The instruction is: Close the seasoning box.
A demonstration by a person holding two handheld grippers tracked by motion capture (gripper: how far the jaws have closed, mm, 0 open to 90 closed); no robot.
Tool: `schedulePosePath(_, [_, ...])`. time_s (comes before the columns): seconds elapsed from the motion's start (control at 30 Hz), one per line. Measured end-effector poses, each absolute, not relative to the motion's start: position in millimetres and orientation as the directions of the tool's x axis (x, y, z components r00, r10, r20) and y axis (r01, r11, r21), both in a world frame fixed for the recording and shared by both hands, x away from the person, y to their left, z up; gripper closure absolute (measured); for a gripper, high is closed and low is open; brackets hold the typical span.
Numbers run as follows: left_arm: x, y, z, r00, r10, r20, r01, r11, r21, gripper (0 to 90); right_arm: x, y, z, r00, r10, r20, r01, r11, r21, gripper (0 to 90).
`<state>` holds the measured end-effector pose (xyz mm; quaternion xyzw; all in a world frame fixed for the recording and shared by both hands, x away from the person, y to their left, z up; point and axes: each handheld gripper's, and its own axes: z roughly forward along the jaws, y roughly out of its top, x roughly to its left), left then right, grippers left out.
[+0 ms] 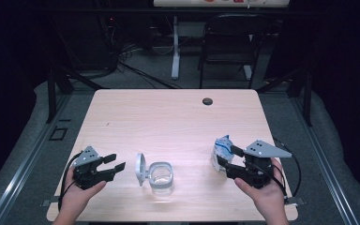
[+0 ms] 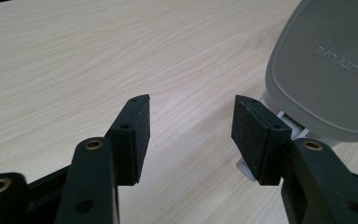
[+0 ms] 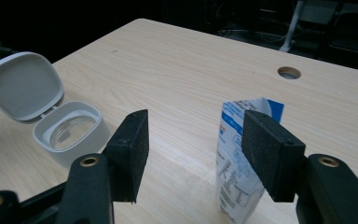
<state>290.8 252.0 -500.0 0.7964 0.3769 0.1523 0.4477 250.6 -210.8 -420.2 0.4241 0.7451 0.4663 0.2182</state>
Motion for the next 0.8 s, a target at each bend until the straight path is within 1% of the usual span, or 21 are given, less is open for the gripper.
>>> schedulePosePath(0.17, [291.0,252.7,-499.8,0.669,0.737,-0.094,0.464,-0.315,0.828,48.3,251.6,-216.9,-421.4,-0.516,0.854,0.064,0.442,0.202,0.874,41.8])
schedulePosePath(0.8, [291.7,253.8,-500.9,0.665,0.741,-0.099,0.466,-0.307,0.83,48.8,255.7,-225.5,-426.4,-0.485,0.872,0.066,0.464,0.193,0.864,42.3])
